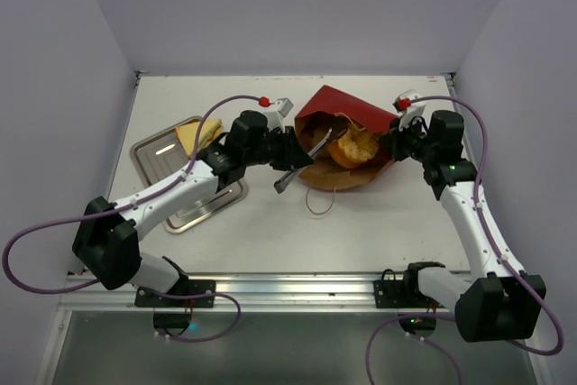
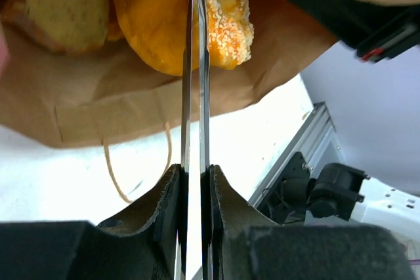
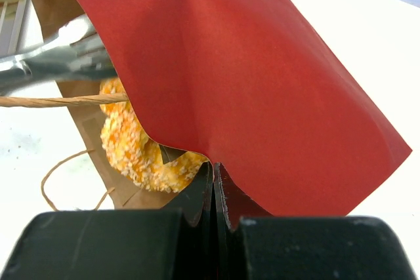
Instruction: Take the fake bread out of the paper bag
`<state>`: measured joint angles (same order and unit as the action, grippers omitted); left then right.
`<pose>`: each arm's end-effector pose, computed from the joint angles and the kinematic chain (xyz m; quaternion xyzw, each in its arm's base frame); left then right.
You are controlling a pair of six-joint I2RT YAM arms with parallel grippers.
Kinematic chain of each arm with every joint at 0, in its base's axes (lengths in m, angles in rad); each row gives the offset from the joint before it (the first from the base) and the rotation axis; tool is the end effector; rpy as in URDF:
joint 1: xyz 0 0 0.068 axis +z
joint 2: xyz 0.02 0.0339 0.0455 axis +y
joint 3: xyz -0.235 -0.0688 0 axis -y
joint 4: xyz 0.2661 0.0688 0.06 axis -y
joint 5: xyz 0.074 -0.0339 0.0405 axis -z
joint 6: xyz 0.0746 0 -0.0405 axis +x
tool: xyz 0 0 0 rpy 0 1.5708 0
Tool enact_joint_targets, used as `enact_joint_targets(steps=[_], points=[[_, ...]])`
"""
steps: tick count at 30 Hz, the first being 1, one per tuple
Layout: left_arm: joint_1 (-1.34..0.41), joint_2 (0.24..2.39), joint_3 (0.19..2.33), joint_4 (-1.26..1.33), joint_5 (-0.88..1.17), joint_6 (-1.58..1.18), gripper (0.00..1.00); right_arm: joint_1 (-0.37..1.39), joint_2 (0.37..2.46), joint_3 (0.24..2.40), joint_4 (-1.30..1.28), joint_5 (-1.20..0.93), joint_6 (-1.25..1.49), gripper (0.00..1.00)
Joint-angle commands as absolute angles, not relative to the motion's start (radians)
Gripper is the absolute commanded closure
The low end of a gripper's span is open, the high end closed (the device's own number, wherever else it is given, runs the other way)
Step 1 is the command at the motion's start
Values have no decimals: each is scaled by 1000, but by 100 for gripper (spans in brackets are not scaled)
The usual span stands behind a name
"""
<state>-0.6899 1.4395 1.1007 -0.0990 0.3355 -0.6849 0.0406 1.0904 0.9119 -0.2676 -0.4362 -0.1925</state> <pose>0.2859 -0.2678 0.2534 0.0917 0.8317 -0.4446 0.3196 0.3101 0.0441 0.2726 -0.2106 0.8069 0.1430 0.5329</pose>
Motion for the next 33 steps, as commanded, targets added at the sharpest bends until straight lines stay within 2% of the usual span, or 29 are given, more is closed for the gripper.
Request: enact_joint_targets(steps=[1, 9, 20, 33], points=[[-695, 1395, 1063, -69, 368, -666, 100, 26, 1063, 914, -224, -408, -173, 100], [-695, 1289, 1019, -112, 399, -661, 100, 17, 1068, 920, -222, -396, -163, 100], [-693, 1033, 894, -267, 391, -646, 100, 9, 1078, 928, -216, -385, -144, 100], [-689, 626, 870, -586, 132, -724, 100, 5, 1074, 920, -209, -396, -135, 100]])
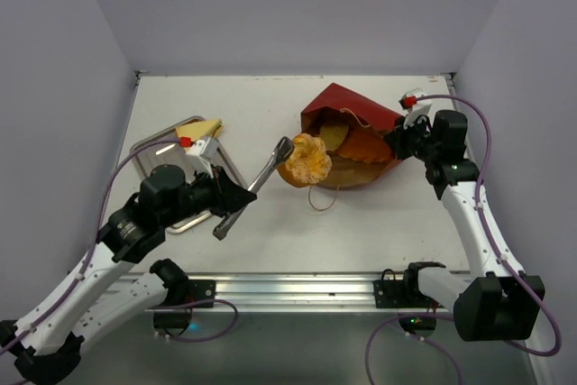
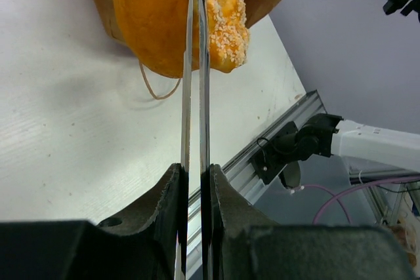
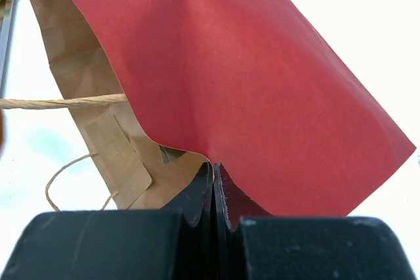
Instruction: Take the fake bread out of the paper bag
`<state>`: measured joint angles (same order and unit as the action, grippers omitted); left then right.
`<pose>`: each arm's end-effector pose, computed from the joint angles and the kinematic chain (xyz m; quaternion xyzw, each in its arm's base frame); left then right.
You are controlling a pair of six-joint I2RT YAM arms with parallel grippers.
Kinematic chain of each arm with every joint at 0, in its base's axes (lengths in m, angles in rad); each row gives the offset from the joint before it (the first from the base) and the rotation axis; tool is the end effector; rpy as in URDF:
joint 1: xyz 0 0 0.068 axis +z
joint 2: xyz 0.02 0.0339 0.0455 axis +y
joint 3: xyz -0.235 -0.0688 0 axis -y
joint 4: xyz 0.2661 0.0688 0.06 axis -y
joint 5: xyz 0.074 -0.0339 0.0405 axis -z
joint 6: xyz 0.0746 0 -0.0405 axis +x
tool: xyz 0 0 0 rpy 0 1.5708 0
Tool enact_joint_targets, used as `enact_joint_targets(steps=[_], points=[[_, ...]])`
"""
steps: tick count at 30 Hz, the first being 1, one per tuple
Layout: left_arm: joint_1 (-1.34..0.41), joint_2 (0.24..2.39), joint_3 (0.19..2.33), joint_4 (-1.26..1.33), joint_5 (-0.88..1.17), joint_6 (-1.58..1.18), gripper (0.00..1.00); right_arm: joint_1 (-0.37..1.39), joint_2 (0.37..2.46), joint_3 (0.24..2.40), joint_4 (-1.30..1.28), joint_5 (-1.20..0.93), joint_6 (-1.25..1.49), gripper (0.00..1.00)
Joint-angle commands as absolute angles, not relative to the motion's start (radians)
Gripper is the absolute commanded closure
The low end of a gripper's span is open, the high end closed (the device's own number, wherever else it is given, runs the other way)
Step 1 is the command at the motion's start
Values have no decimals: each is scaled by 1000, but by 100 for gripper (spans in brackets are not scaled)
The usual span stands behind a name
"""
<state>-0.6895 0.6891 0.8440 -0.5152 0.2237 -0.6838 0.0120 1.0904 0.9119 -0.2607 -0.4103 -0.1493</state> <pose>0.1666 -0.1588 0.3115 0.0658 0.8170 -0.4294 0.3791 0.3124 0.0335 0.2731 -0.1754 0.8150 0.1356 0.5354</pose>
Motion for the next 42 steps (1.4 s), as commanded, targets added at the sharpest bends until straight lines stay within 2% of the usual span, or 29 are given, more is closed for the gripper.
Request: enact_joint_targets(steps=[1, 7, 15, 19, 23, 26, 32, 36, 42], points=[[-689, 611, 871, -603, 108, -733, 100, 5, 1074, 922, -207, -396, -135, 100], [-689, 583, 879, -712, -89, -749, 100, 5, 1072, 917, -204, -402, -130, 100], [-687, 607, 902, -684, -332, -758, 100, 5, 1066, 916, -204, -413, -123, 100], [-678, 624, 870, -660, -391, -753, 100, 5, 1068, 917, -199, -417, -118, 100], [-576, 656, 828, -589, -341, -733, 100, 5, 1066, 913, -198, -419, -118, 100], [-418, 676, 804, -539, -172, -693, 100, 5, 1066, 911, -198, -422, -118, 100], [-246, 680, 759, -502, -5, -698, 100, 5, 1062, 910, -196, -425, -118, 100], [-180, 618, 689, -489, 77, -738, 100, 5, 1061, 908, -192, -433, -117, 100], [-169, 565, 629, -480, 118, -778, 100, -23, 1063, 908, -192, -437, -115, 100]])
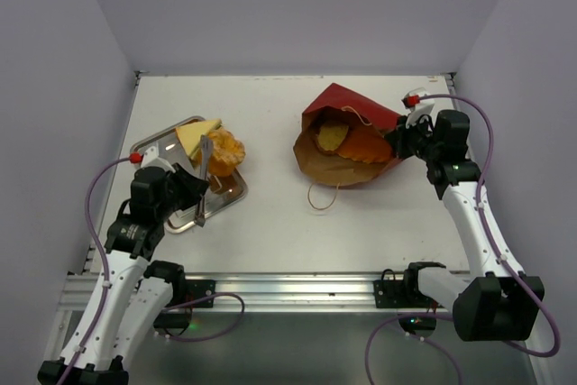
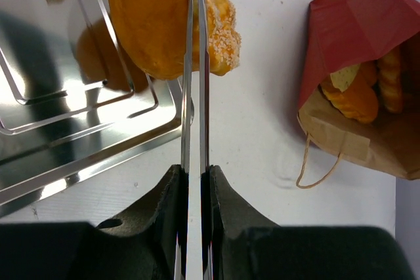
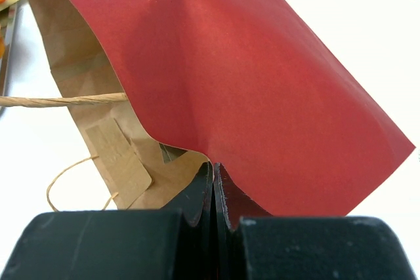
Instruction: Take the fake bread out of the paper bag
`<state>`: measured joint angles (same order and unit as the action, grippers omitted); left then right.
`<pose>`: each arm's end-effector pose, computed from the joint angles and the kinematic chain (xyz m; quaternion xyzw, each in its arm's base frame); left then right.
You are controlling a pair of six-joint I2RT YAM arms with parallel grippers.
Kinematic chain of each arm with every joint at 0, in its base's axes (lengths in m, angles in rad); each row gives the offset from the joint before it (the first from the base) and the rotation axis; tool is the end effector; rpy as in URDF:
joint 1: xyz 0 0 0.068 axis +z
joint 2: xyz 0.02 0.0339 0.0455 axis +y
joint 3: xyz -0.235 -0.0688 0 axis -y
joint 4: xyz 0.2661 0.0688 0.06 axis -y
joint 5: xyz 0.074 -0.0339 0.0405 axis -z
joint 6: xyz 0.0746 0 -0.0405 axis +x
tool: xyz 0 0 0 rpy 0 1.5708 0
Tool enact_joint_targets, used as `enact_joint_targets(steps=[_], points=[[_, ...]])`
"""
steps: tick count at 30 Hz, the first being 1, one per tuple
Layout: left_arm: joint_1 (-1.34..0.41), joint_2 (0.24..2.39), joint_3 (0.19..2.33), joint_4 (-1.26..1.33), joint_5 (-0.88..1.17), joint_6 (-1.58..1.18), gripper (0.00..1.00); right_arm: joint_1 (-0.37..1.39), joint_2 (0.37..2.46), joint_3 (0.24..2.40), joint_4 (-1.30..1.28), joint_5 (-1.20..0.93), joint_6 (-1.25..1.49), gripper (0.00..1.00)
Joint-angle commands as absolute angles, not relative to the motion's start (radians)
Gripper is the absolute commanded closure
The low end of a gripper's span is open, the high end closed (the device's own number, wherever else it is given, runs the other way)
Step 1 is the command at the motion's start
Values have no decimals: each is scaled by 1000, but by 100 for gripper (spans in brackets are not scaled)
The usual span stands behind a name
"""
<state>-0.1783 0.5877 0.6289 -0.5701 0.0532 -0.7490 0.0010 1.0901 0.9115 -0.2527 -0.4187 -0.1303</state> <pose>0.2119 -0.0422 0.2398 -0.2314 0.8357 -0.2431 0.4347 0.3130 0.0306 0.2742 -0.1659 0.8145 0.1405 0.5378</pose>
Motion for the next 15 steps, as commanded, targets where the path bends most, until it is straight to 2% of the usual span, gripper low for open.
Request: enact_joint_targets(steps=[1, 15], points=[[-167, 561, 632, -488, 115, -778, 100, -23, 1063, 908, -192, -437, -115, 100], [-169, 523, 561, -543, 63, -764, 100, -23, 1062, 910, -193, -445, -112, 100]])
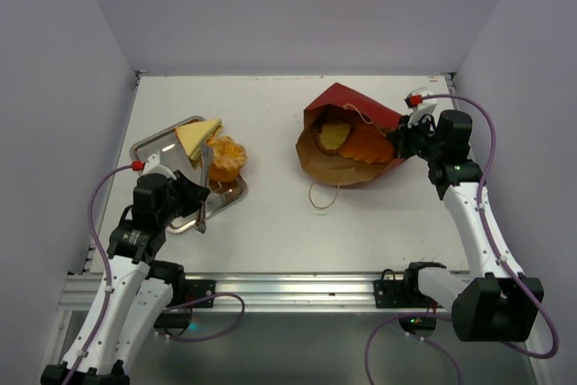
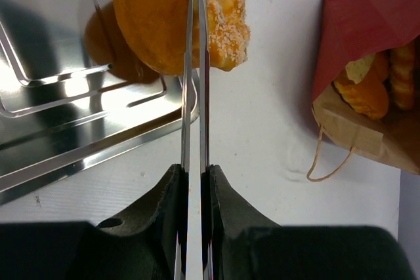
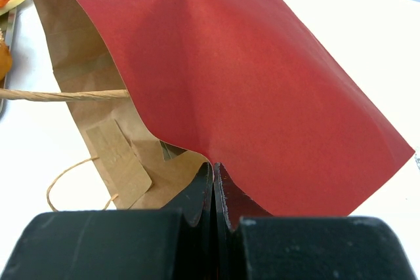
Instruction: Take the fake bread out of the paper bag
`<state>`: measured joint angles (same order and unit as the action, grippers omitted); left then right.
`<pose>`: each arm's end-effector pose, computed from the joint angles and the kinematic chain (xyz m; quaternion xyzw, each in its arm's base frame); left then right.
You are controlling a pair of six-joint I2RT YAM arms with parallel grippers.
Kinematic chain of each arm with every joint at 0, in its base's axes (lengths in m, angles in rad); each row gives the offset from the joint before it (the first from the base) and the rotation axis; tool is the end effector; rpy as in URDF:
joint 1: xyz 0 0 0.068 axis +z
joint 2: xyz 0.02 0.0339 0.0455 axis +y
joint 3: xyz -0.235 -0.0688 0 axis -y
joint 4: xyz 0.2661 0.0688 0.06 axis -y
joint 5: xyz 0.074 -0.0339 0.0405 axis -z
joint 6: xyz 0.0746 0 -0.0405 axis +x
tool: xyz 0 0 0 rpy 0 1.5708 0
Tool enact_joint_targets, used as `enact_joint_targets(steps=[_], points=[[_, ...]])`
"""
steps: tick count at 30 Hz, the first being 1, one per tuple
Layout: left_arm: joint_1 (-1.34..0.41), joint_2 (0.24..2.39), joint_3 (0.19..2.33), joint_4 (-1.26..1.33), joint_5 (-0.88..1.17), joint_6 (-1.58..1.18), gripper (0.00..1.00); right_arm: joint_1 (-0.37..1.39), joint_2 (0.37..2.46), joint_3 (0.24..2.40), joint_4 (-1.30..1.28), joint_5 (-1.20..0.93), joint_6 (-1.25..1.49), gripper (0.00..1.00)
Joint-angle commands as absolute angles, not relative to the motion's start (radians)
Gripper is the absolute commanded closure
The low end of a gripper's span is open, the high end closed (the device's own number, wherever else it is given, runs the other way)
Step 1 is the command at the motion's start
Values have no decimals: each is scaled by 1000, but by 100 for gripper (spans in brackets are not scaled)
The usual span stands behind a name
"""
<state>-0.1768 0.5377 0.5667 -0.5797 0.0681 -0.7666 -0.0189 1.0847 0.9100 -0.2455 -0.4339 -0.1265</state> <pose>0.2047 -0.0417 0.2239 -0.2376 0.8394 -0.2482 0.4212 0.3126 0.0255 0.2763 -0.1610 0.8119 0.1415 0.5430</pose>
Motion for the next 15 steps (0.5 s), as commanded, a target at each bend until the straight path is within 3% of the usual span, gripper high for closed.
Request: enact_joint_targets(steps=[1, 15], points=[[-169, 525, 561, -545, 58, -761, 100, -23, 1062, 908, -193, -446, -112, 100], [-167, 545, 574, -618, -54, -772, 96, -23, 1063, 908, -192, -449, -112, 100]])
